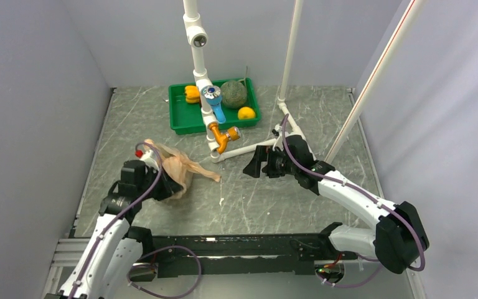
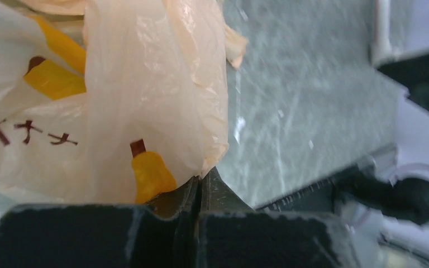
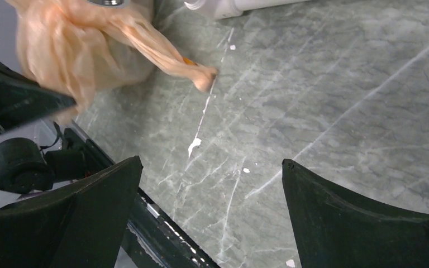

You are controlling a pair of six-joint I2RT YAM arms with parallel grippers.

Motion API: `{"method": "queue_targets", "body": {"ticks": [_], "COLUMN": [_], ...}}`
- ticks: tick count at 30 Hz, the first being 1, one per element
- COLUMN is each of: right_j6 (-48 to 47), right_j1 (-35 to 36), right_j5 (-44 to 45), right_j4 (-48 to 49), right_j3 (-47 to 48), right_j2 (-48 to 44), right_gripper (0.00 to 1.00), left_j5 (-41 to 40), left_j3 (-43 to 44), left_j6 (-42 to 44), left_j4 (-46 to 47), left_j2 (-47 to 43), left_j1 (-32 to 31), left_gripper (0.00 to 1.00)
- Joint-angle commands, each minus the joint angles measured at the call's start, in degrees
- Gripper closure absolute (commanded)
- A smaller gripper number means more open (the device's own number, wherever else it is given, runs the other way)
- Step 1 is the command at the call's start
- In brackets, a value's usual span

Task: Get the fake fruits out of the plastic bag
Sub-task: Move the plastic bag to the center of the board.

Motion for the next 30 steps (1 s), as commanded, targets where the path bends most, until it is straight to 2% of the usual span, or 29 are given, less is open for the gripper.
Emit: {"method": "queue_targets", "body": {"ticks": [1,6,11,13,16,19,22,26,30], "right_j6": [-1.9,-1.5,-1.9,-2.8,-3.2,-1.5,0.3,1.3,0.7], "right_j1": [1.0,1.8,3.1,3.4,3.6,4.2,5.0,6.3,8.2], "right_j5": [-4.2,-6.7,-12.4,-10.9,-9.2,-11.0,-13.2,-14.4,-14.8], "right_j4": [11.3,15.5,19.4,18.6,18.4,23.6,27.4,29.6,29.9], "right_j3": [-2.1,-3.9,-5.5,-5.5,-5.1,-6.4,-5.4,-2.8,0.4], "right_j2": [-1.1,0.4,1.6,0.8,1.0,2.7,6.5,11.3,14.8], "right_gripper": [0.0,0.0,0.0,0.0,0.04,0.14,0.24,0.3,0.37], "left_j5": [10.5,8.1,4.9,0.0,-7.5,-7.2,-11.2,-16.0,-17.6], "left_j3": [-3.6,-4.6,-1.6,4.0,8.0,7.1,5.3,2.6,-0.6], "left_j6": [-9.9,-13.7,-15.4,-12.7,-11.6,-13.0,-15.1,-18.1,-19.6], "left_j4": [4.8,9.7,19.5,14.4,9.0,8.9,5.1,-0.1,-1.5], "left_j2": [-7.0,-9.4,-0.5,6.0,10.1,9.7,5.3,-1.5,-6.5], "left_j1": [-7.0,-16.5,-29.4,-34.4,-40.3,-41.6,-42.0,-41.9,-41.9], "left_gripper": [1.0,1.0,1.0,1.0,1.0,1.0,1.0,1.0,1.0]}}
